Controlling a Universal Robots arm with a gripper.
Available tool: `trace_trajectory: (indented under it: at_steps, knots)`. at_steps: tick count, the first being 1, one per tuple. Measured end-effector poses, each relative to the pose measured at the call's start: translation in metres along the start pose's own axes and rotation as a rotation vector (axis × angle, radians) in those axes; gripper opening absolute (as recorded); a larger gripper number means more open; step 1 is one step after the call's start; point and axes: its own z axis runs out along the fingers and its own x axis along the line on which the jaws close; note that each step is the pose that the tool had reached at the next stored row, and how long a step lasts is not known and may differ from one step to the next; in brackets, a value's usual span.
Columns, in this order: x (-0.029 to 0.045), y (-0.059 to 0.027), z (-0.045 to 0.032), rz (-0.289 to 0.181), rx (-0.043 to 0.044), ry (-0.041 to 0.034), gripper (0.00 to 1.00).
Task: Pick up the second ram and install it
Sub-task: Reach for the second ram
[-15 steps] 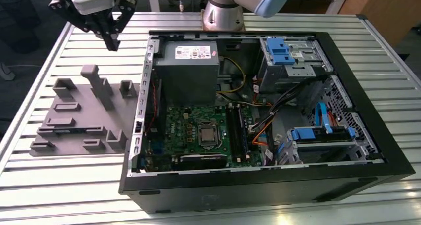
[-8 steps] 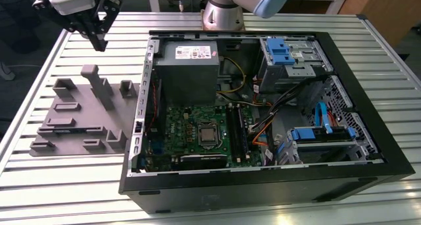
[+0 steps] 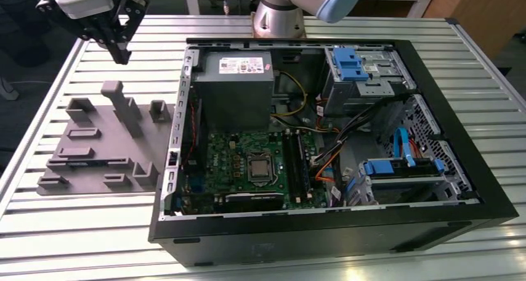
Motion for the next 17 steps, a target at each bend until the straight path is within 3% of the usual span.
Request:
trace_trajectory:
  at_steps: [7,17]
  knots:
    - [0.0026,-0.0002,0.0000,0.000,0.0000,0.0000,0.11]
    - [0.0137,-0.0011,-0.0001,0.000,0.0000,0.0000,0.11]
